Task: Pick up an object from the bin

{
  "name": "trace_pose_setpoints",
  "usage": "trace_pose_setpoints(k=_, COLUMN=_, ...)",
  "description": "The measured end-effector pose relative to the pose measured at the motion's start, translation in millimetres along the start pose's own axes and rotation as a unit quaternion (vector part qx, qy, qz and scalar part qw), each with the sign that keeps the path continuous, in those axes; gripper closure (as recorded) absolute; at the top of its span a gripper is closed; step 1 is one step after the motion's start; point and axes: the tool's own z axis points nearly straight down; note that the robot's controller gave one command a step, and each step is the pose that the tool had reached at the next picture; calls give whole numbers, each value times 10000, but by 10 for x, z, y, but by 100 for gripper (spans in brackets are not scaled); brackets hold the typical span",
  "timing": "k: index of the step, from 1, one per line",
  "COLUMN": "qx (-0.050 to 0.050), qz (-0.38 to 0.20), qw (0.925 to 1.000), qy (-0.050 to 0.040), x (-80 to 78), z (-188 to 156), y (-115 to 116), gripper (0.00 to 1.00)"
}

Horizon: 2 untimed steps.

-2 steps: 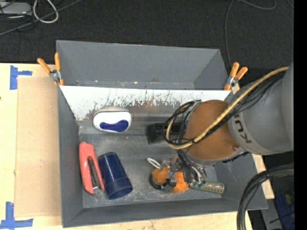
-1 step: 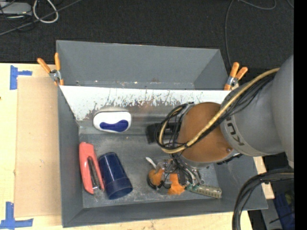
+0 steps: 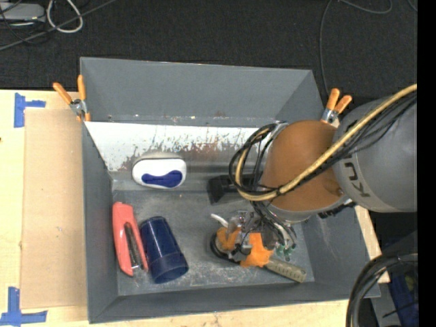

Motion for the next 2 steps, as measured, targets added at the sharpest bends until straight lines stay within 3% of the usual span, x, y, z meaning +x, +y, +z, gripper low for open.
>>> trace_pose_setpoints(k=2, qx=8, qz=-71, qw=9999, qy=75, x=100, z=-385, y=-4, gripper=100)
